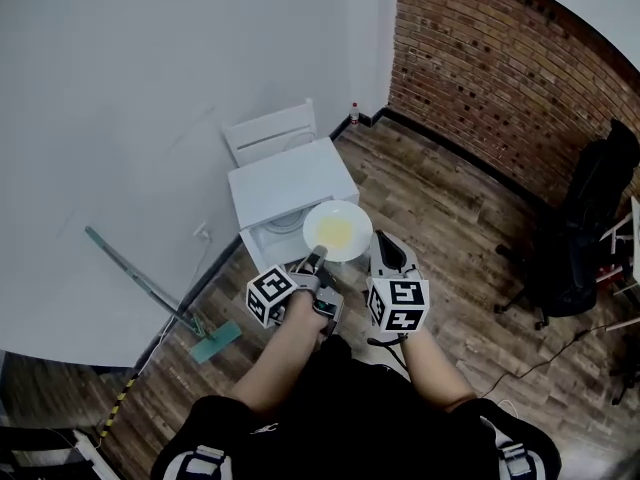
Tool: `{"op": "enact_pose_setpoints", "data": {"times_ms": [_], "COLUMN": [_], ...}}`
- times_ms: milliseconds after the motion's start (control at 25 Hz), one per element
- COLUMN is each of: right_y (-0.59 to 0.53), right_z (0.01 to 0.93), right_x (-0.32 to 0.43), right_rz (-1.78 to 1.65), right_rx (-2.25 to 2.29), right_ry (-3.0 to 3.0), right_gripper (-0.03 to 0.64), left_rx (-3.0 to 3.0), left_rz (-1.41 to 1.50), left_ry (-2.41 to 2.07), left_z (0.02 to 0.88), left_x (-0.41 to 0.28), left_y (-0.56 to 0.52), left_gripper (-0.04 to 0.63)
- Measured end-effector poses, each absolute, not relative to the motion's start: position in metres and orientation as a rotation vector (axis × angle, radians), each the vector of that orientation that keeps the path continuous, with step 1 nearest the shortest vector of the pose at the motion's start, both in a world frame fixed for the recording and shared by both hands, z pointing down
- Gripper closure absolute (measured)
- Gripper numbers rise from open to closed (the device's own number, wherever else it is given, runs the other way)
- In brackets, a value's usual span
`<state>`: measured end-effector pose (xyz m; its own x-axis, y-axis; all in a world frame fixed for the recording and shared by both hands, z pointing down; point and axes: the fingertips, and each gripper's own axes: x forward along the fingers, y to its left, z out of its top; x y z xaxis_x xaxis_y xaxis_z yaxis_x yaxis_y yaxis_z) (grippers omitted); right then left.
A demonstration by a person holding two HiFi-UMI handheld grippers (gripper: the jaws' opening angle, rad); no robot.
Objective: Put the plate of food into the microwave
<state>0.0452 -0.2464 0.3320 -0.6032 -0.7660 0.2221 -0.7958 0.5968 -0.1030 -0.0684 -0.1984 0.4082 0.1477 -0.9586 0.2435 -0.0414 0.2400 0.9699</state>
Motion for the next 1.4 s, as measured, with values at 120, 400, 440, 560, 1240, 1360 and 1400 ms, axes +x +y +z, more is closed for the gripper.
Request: {"op": "enact_pose_setpoints", "data": {"times_ms": [120, 400, 440, 560, 1240, 1360, 1400], "right_y": [-0.280, -0.343, -0.350, -0.362, -0.391, -0.377, -0.374], "right_z": [0.327, 0.332, 0.332, 0.337, 0.422, 0.446, 0.453], "right_x": [0.032, -0.012, -0.018, -0.034, -0.091, -0.095, -0.096], "right_rz": [0.284, 0.288, 0.287, 0.283, 0.307, 0.304, 0.295], "right_rx": [1.308, 1.238, 1.228, 1.160, 0.497, 0.444, 0.433], "right_ry": [-2.670, -2.692, -2.698, -2.718, -2.754, -2.751, -2.749], "right_gripper": [0.606, 0.605, 0.606, 0.606, 0.606, 0.606, 0.606], "left_rx": [1.123, 1.125, 1.124, 1.093, 0.730, 0.713, 0.703], "left_rz": [-0.918, -0.956, -0.961, -0.995, -1.311, -1.324, -1.327], "left_ry": [-1.218, -1.262, -1.271, -1.301, -1.581, -1.597, -1.602], "left_z": [0.402, 0.400, 0.400, 0.403, 0.476, 0.499, 0.508], "left_x": [-0.082, -0.125, -0.131, -0.144, -0.145, -0.143, -0.143], "left_y": [-0.231, -0.285, -0.291, -0.300, -0.285, -0.273, -0.270], "left_gripper": [0.580, 0.580, 0.581, 0.580, 0.580, 0.581, 0.581]}}
